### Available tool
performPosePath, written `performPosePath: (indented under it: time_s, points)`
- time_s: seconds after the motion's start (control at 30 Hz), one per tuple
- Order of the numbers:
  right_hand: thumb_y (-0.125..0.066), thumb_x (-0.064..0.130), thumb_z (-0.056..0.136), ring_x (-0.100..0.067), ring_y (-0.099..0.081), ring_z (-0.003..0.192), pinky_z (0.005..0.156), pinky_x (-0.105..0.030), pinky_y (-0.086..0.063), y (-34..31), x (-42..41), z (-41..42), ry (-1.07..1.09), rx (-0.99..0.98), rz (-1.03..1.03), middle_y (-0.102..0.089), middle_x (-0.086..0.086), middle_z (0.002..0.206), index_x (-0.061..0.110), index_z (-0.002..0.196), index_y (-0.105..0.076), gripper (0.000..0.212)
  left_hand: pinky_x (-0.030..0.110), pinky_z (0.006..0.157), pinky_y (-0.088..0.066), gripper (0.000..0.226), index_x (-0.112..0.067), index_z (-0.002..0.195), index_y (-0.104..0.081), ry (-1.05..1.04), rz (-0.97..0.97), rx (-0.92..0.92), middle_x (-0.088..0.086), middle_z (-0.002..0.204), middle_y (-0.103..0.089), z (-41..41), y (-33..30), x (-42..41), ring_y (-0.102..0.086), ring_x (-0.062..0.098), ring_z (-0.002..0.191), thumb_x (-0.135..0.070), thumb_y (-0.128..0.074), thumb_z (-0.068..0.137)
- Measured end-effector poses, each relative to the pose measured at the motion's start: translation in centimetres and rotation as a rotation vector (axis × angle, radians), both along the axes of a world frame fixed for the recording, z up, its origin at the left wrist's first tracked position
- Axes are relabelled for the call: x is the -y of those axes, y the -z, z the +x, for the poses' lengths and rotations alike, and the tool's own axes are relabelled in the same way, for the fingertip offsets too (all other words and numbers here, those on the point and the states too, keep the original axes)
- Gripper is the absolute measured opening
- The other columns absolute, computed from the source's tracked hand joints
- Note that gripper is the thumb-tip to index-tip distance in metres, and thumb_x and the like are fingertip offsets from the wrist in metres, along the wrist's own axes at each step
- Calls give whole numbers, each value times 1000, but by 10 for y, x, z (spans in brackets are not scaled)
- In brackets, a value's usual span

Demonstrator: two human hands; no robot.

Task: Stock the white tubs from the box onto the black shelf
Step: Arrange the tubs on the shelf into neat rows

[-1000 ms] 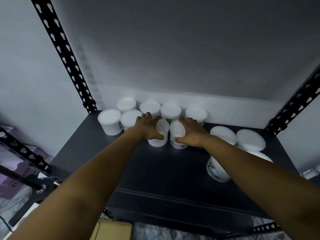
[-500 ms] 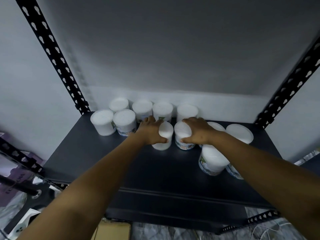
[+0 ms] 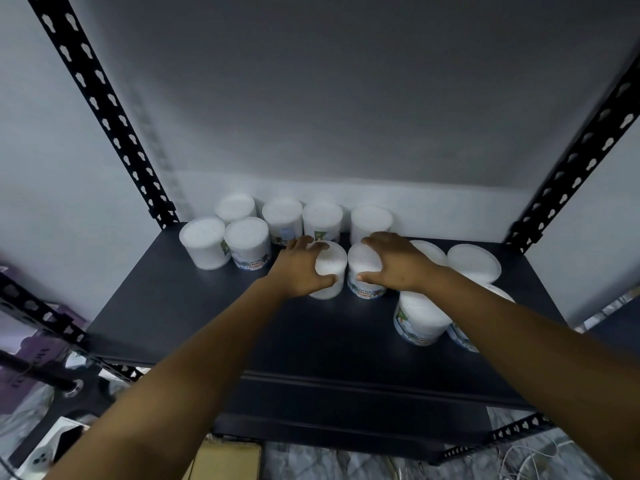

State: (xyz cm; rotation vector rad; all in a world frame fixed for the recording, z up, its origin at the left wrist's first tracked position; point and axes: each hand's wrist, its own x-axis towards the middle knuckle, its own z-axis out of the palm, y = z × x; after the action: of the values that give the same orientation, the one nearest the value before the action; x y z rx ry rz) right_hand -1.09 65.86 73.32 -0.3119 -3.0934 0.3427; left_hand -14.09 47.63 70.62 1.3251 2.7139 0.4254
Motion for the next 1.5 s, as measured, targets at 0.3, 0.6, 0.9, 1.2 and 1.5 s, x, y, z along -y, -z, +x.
performPosePath:
  time_s: [0.3,0.6,0.9,1.2,1.5]
  points:
    - [-60,35,88,-27,-43,123,102,-31,-35,9,9,6,15,3,-5,-49,-12,134,6,130,-51,52,38,111,-24,66,-20,138,-44,-19,94,-24,8,147,-35,10,10,6,-31,28,133,-49,-64,82]
    - [-64,31,86,-28,-41,127,106,-29,-30,13,10,11,13,-20,-37,-45,-14,137,4,129,-52,53,39,109,-28,64,-21,138,-44,-55,114,-41,8,146,-37,17,17,8,-31,27,134,-50,-61,84]
    - [-62,33,87,-29,-44,122,103,-34,-35,14,10,9,31,-8,-23,-49,-15,133,3,126,-53,50,38,109,-26,58,-19,136,-46,-41,132,-60,9,146,-38,17,21,11,-31,28,133,-43,-60,86]
    - [-62,30,87,-29,-43,124,104,-33,-34,10,8,13,33,5,-29,-47,-15,135,3,129,-50,51,40,103,-33,61,-23,133,-50,-74,143,-117,8,139,-44,19,24,7,-37,28,126,-54,-61,82]
    - [-62,31,87,-27,-36,132,109,-29,-27,9,8,15,31,0,-35,-39,-12,145,8,139,-41,61,41,105,-31,58,-22,132,-52,-70,179,-103,10,137,-46,20,26,12,-38,29,127,-51,-61,84]
